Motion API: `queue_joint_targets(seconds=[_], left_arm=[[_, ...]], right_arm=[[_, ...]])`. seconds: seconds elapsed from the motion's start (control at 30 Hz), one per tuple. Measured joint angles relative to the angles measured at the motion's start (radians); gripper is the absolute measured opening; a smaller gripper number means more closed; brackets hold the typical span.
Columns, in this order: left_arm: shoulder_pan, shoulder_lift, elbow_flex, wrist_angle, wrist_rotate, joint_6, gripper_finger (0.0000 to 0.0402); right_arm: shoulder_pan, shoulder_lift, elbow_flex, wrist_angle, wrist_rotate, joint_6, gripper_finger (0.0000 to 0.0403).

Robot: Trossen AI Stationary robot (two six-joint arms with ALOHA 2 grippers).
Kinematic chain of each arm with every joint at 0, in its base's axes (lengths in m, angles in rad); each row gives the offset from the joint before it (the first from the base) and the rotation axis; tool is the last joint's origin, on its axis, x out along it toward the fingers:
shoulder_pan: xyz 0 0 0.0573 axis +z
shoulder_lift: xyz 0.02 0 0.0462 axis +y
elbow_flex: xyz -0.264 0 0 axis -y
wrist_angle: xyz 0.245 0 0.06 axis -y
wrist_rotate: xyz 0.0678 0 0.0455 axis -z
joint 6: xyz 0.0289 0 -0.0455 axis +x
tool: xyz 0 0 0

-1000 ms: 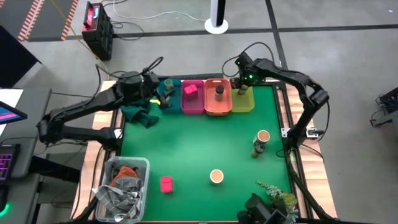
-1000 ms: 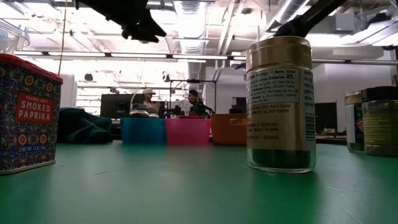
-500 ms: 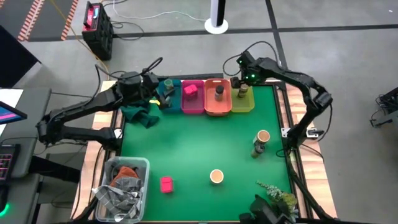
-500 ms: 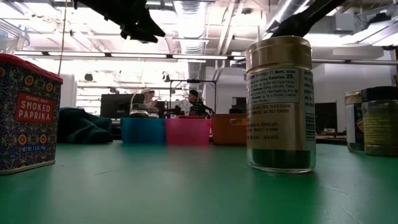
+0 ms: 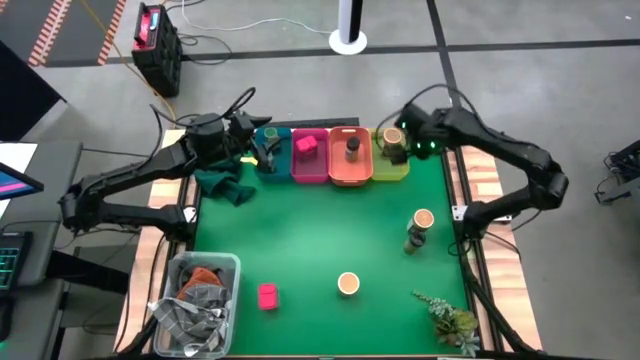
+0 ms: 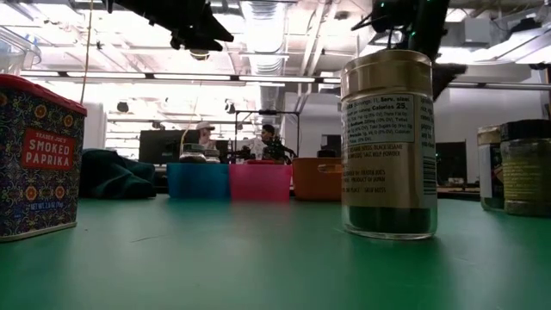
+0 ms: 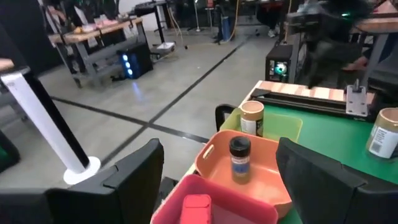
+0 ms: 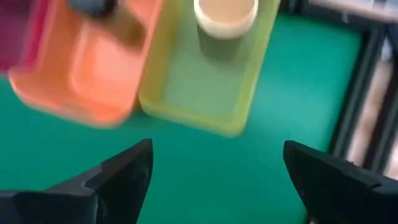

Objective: Sort spices by type
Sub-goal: Put the top gold spice bottle into the yellow bin

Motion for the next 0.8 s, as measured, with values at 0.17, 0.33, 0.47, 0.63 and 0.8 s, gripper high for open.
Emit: queue_joint_targets(seconds=[0.17,0.33,0.47,0.63,0.8], left_arm=[[0.0,0.001,0.0,0.004,0.012,-0.072,0.0295],[-0.001,-0.003,0.0,0.005,0.025,-0.128,0.0295],[-0.002,-0.03,0.0,0.002,0.106,-0.159,0.0295],[-0.021,-0.066,0.0,-0.003,0.112,-0.155,0.0295],[-0.037,-0.089,0.001,-0.009,0.112,-0.099,0.0295]], right_arm=[[0.137,-0.002,0.0,-0.21,-0.009,0.154,0.0384],[0.244,-0.005,-0.039,-0.231,-0.03,0.254,0.0384],[0.327,-0.018,-0.128,-0.203,-0.075,0.336,0.0384],[0.421,-0.077,-0.248,-0.109,-0.123,0.475,0.0384],[0.493,-0.121,-0.322,-0.11,-0.124,0.605,0.0384]])
